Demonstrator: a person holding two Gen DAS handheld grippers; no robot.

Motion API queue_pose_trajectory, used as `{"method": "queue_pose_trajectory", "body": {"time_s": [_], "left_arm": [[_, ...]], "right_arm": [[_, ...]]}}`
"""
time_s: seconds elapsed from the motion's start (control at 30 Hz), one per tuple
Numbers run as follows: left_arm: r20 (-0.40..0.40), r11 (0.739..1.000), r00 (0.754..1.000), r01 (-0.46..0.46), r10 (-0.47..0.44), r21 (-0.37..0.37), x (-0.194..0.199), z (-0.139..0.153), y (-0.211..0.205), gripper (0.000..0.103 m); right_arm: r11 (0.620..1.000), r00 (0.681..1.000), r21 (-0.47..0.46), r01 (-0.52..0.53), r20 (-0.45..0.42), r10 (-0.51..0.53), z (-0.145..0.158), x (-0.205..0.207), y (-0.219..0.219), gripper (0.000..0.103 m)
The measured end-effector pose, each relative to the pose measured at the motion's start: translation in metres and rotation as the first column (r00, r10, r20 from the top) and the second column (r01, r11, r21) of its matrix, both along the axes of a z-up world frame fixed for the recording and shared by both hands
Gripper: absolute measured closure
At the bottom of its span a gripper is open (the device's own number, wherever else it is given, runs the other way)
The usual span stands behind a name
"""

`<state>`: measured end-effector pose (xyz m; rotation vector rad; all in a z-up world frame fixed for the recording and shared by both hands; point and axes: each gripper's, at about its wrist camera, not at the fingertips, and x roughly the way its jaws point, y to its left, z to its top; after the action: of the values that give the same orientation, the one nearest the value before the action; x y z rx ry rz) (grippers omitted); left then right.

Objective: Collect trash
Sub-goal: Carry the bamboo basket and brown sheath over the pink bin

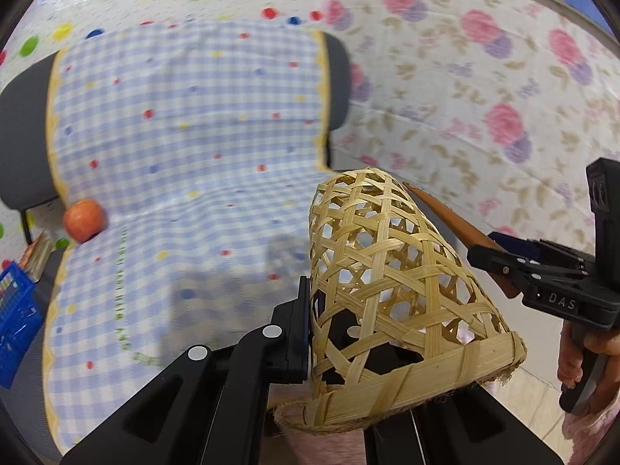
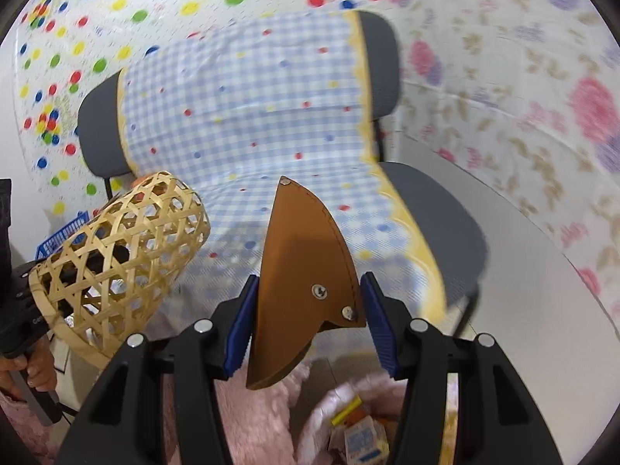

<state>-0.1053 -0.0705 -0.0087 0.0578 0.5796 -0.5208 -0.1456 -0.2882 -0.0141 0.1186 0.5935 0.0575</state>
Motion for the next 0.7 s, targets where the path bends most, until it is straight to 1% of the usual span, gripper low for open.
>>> {"method": "queue_pose_trajectory", "body": {"time_s": [0.13,0.27,0.5,0.7], "left_arm": [[0.017,0.998,0.998,0.069,-0.069,-0.011,-0.015,0.002,-0.023,0.099],[0.001,0.989,0.989,0.147,-0.147,0.011,-0.031,-0.010,-0.052,0.099],[-0.054,0.968,0.969,0.244,-0.241,0.054,-0.049,-0.037,-0.096,0.099],[-0.114,0.948,0.948,0.306,-0.296,0.088,-0.051,-0.057,-0.130,0.099]], "right_arm": [[0.997,0.997,0.000,0.075,0.020,-0.075,-0.002,-0.036,-0.016,0.050],[0.990,0.990,-0.007,0.139,0.009,-0.139,-0.011,-0.067,-0.032,0.050],[0.981,0.980,0.028,0.194,-0.041,-0.193,-0.036,-0.094,-0.055,0.050],[0.971,0.973,0.075,0.226,-0.056,-0.223,-0.052,-0.102,-0.078,0.050]]}}
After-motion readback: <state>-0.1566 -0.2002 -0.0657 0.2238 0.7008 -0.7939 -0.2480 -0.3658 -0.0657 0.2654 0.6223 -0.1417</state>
